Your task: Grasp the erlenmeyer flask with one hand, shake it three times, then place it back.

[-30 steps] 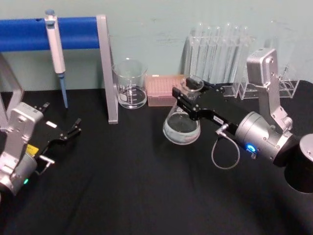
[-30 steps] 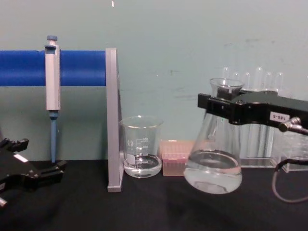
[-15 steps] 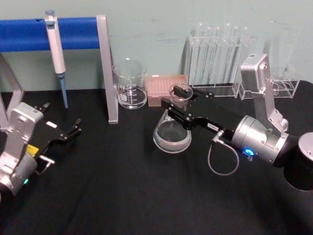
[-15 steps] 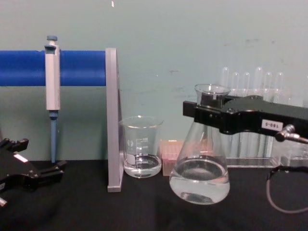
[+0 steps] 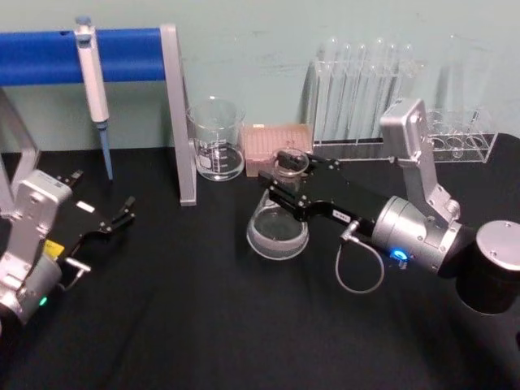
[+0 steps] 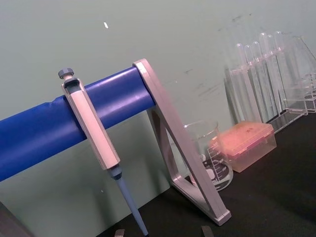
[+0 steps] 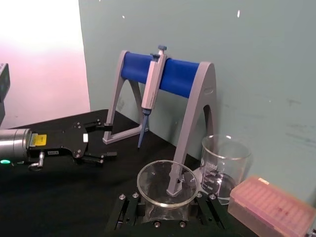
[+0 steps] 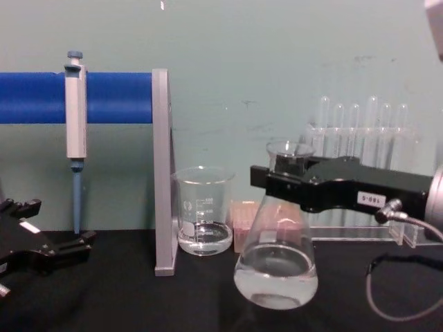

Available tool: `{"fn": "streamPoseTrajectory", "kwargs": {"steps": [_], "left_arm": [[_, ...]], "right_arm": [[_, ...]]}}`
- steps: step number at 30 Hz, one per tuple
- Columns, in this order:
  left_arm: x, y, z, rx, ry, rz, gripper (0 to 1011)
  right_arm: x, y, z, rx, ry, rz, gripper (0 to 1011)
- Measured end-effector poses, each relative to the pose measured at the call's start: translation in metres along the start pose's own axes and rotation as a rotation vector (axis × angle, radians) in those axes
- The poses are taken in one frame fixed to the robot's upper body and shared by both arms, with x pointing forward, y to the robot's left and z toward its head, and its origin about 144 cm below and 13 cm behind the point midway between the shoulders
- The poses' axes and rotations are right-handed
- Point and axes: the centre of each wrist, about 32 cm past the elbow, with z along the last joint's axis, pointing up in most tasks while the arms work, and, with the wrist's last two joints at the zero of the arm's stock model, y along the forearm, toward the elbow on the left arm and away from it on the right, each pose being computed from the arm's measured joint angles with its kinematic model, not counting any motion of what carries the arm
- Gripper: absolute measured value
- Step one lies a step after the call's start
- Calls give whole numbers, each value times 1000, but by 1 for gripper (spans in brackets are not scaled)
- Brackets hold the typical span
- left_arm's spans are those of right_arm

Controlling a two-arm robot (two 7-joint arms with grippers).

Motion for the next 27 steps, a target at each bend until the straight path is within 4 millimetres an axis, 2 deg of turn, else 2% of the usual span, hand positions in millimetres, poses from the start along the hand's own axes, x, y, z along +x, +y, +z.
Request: {"fn": "streamPoseTrajectory", "kwargs": {"steps": [27], "left_arm": [[0,0,0,0,0,0,1001]], "right_arm": [[8,24,-30,-54,26,13,448]]}}
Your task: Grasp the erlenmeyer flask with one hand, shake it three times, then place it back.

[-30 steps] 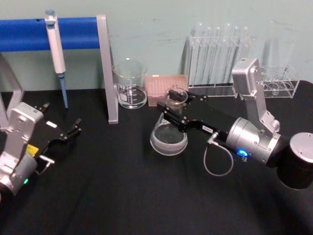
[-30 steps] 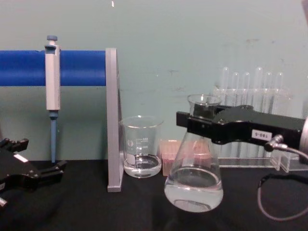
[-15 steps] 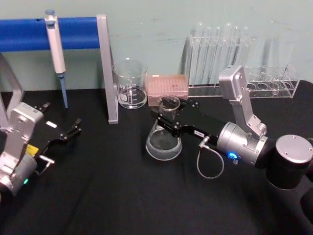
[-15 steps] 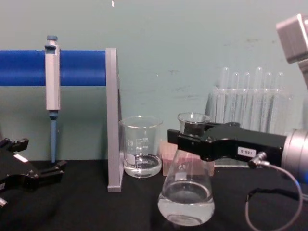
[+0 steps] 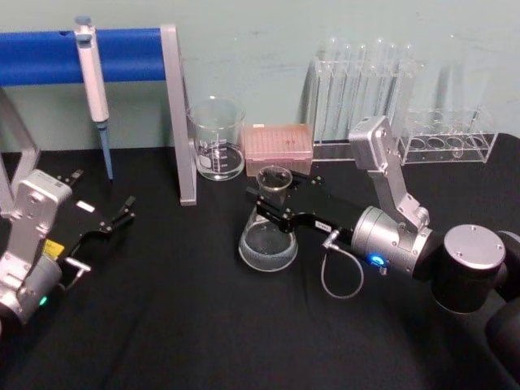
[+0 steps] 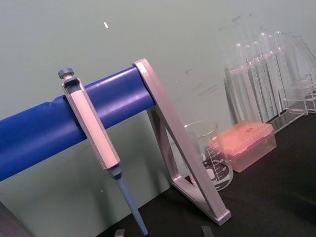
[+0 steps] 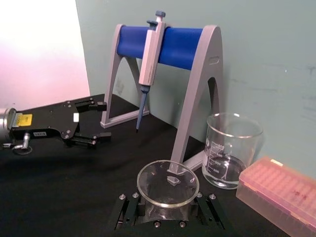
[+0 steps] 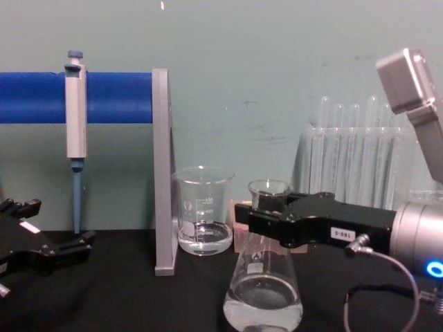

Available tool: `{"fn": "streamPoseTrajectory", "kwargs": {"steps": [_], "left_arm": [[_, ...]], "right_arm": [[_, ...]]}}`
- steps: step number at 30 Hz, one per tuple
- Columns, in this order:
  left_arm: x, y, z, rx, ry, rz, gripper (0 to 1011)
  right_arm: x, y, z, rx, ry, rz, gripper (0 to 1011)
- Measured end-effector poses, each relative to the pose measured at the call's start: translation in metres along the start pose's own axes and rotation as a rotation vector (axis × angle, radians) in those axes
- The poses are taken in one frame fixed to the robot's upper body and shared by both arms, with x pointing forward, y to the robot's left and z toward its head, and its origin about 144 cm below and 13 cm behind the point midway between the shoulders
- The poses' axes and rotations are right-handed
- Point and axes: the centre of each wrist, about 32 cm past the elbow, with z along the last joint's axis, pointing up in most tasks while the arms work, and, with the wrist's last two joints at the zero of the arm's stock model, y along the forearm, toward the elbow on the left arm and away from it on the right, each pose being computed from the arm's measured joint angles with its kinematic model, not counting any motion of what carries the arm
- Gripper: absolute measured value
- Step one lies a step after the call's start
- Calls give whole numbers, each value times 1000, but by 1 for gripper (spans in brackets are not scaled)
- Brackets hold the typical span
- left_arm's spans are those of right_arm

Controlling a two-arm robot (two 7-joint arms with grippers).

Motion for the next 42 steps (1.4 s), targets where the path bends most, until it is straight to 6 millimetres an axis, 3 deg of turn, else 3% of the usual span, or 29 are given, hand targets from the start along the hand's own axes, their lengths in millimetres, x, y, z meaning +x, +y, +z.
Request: {"fn": "streamPoseTrajectory", "kwargs": {"steps": [38,42], "left_arm": [[0,0,0,0,0,0,1001],[0,0,0,0,0,0,1001]], "right_arm": [[3,7,-10,-46,-5,-2,448],[3,7,-10,-45,-4,-3,517]]}}
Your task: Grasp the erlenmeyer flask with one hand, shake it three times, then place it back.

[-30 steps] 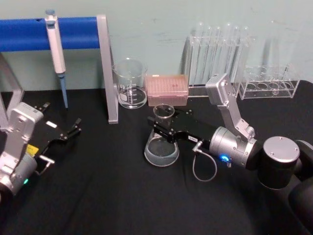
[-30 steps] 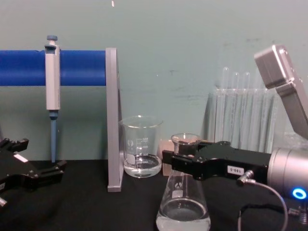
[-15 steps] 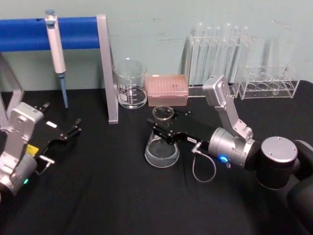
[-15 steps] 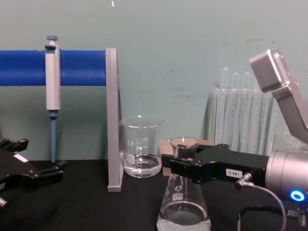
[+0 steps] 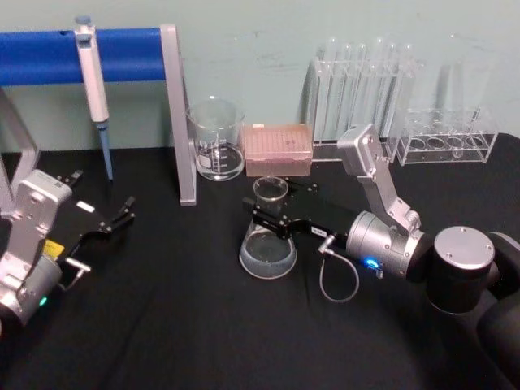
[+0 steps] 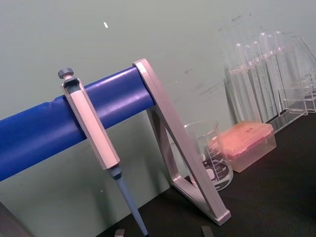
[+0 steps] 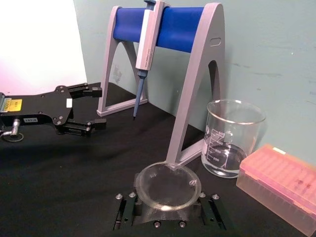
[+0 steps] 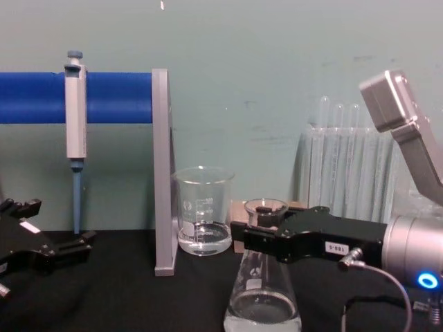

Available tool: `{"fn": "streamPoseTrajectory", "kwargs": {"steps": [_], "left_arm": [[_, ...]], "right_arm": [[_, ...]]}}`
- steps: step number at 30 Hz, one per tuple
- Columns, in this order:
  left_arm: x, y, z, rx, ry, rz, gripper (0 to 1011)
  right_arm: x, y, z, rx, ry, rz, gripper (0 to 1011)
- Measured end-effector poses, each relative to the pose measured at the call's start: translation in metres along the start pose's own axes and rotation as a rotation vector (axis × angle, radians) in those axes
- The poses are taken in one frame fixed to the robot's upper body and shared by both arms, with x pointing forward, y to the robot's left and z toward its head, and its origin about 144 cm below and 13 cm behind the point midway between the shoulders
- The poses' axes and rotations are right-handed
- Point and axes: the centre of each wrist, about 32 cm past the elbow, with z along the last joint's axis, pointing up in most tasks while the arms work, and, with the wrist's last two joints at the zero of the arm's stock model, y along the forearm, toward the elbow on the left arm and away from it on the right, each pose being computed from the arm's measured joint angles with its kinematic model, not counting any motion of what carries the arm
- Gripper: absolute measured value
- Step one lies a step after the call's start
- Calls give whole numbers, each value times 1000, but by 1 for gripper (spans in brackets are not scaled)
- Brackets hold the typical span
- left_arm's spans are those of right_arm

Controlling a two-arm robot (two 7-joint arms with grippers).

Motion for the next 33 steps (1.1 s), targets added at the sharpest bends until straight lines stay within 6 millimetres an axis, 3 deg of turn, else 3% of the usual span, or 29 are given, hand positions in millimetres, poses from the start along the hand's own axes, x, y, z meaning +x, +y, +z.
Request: {"fn": "streamPoseTrajectory", "kwargs": {"steps": [16,26,33], "left_arm": [[0,0,0,0,0,0,1001],[0,0,0,0,0,0,1001],[0,0,0,0,0,0,1001]], "right_arm": [[0,0,0,1,2,-1,991],[0,-1,0,1,3,0,1003],[1,-13,0,1,2,13,1003]]}}
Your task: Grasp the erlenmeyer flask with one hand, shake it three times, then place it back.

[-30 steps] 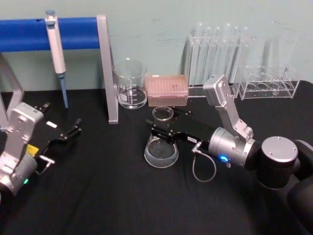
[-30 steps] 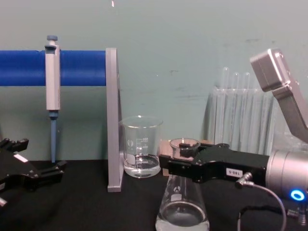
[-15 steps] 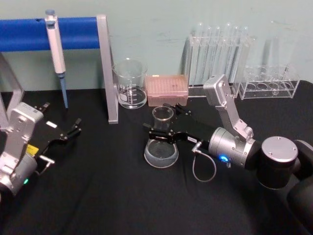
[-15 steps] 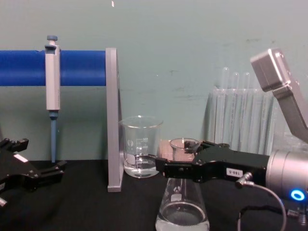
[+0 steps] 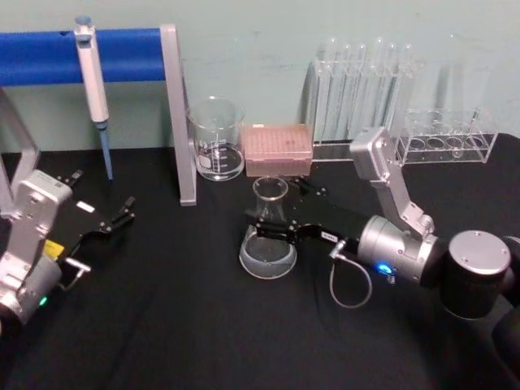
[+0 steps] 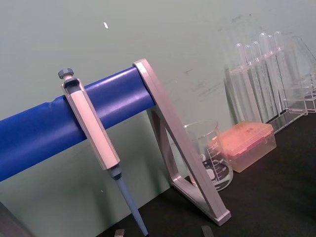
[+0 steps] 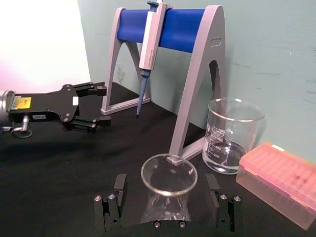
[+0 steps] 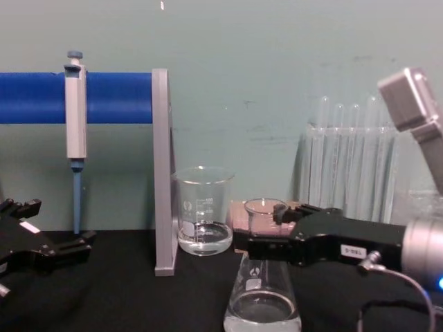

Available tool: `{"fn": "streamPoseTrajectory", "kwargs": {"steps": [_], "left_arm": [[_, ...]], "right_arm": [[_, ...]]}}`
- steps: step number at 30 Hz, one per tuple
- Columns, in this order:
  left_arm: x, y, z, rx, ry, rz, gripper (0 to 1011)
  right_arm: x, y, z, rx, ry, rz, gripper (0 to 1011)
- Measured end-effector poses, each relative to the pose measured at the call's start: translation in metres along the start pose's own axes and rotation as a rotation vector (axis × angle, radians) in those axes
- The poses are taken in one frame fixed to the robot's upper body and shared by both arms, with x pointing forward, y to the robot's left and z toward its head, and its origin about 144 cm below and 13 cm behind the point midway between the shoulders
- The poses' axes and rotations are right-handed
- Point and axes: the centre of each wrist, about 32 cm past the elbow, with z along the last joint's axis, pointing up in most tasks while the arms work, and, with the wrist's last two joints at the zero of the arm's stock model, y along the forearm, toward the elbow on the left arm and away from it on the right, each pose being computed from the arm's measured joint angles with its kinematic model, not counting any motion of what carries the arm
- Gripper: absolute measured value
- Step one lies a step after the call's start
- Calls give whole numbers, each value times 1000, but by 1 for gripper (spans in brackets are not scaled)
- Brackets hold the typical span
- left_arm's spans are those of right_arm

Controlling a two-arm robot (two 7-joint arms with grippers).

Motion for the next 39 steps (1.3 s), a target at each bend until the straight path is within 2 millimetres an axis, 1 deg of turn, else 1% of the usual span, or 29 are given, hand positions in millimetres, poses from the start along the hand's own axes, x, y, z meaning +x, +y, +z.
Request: {"fn": "streamPoseTrajectory", "kwargs": {"steps": [5,10,13,17,18,26,33,39], "left_arm": [[0,0,0,0,0,0,1001],[0,0,0,0,0,0,1001],[0,0,0,0,0,0,1001],[0,0,0,0,0,0,1001],[0,0,0,0,0,0,1001],[0,0,0,0,0,0,1001],[0,0,0,0,0,0,1001],[0,0,0,0,0,0,1001]], "right_arm": [[0,-11,1,-2,-3,7,1003],[-3,-29,1,1,-8,11,1002],[-4,-36,2,4,-10,9,1003],[-5,-49,3,9,-11,-5,1003],[-5,-49,3,9,-11,-5,1003],[-6,-71,4,17,-9,-42,1002],[-4,-79,6,36,-9,-113,1003],[-5,-76,7,74,4,-260,1003]]}}
